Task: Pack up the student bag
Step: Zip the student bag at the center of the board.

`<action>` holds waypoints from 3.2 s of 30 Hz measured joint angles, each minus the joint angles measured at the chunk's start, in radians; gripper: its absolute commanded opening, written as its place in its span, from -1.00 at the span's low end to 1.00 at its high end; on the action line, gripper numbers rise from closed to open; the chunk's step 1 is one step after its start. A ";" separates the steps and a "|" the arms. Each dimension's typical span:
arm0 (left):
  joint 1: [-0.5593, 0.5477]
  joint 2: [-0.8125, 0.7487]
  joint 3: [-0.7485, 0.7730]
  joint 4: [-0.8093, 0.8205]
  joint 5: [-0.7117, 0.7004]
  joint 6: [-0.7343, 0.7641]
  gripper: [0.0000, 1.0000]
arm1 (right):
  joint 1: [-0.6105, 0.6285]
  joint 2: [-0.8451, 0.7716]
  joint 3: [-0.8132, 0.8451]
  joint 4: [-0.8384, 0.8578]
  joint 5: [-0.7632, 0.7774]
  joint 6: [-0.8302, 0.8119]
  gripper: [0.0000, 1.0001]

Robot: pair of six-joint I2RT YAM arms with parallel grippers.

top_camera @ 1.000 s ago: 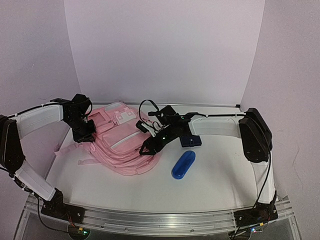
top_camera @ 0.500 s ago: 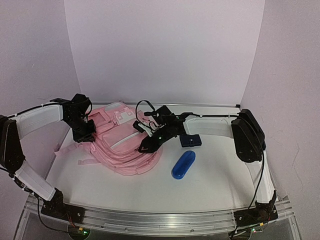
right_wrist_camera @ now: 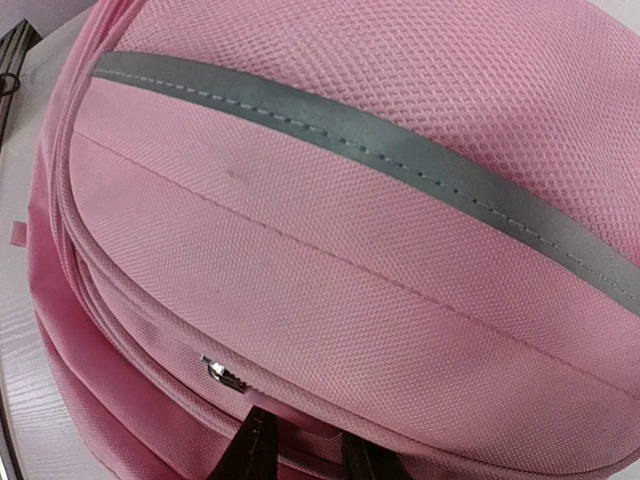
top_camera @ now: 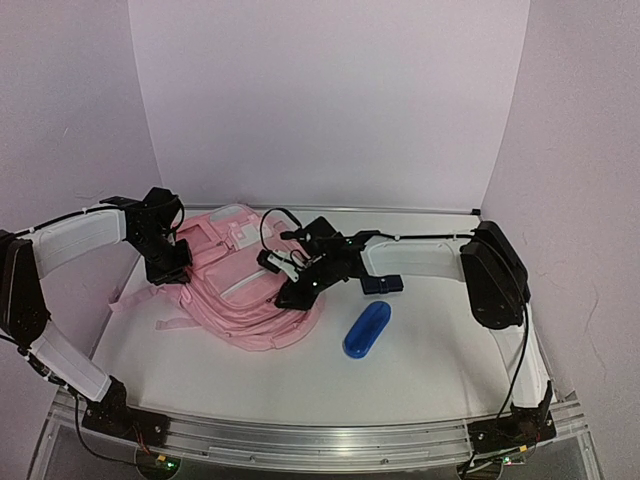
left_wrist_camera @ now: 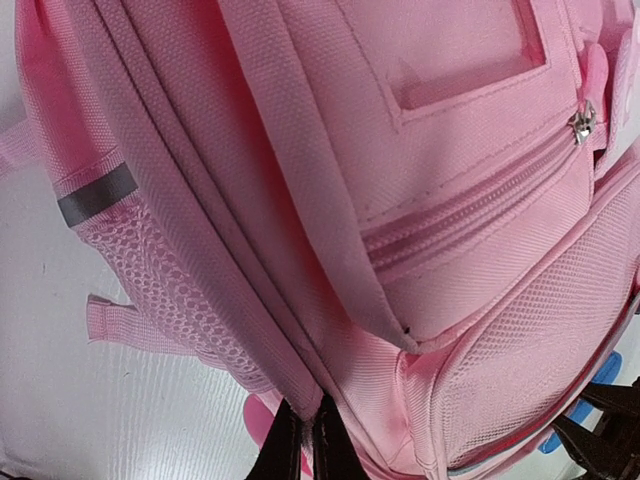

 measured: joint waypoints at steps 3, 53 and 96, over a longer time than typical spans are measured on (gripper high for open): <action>0.000 0.000 0.000 0.000 0.000 0.000 -0.98 | 0.004 0.000 0.000 0.002 0.009 -0.007 -0.44; 0.156 -0.283 -0.097 0.205 0.285 0.059 0.28 | -0.023 -0.103 -0.054 -0.061 0.017 0.020 -1.00; 0.059 -0.348 -0.378 0.085 0.097 -0.377 -0.94 | -0.055 -0.124 -0.101 -0.140 -0.074 -0.007 -1.00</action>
